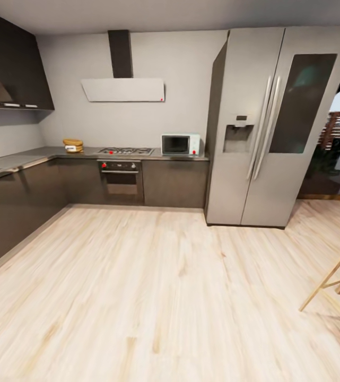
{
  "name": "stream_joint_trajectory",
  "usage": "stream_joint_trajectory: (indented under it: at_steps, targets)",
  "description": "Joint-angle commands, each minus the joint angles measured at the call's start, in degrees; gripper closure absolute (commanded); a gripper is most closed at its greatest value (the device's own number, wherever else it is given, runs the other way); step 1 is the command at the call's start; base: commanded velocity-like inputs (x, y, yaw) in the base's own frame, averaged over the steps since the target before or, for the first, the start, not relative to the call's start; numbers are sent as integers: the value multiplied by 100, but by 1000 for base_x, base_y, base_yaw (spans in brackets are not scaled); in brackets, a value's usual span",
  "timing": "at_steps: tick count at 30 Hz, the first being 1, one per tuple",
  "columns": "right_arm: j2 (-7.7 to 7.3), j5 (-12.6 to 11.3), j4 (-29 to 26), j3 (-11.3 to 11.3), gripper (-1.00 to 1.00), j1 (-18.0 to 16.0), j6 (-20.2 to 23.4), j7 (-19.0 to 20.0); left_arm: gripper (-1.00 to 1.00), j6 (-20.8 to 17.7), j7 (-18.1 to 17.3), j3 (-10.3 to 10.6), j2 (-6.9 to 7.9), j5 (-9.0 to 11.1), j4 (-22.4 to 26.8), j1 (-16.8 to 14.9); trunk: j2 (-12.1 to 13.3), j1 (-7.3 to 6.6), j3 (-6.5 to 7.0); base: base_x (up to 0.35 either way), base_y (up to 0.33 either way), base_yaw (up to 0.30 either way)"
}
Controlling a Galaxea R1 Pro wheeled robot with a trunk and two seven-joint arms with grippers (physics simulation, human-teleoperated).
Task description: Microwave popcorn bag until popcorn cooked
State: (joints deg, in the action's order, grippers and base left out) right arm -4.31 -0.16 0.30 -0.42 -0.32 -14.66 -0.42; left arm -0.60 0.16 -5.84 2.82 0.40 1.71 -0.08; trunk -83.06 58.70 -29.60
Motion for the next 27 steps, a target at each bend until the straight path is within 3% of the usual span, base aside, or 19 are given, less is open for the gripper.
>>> stream_joint_trajectory:
  at_steps: [1,27]
  targets:
    - [0,-1,5,-3,-100,-3,-19,-3,-100,-5,1,-40,-1,4,5,-1,-2,3,-5,337,0,0]
    - [0,-1,5,-6,-100,-3,-19,-2,-100,-9,10,-44,-1,4,-4,-1,-2,3,-5,337,0,0]
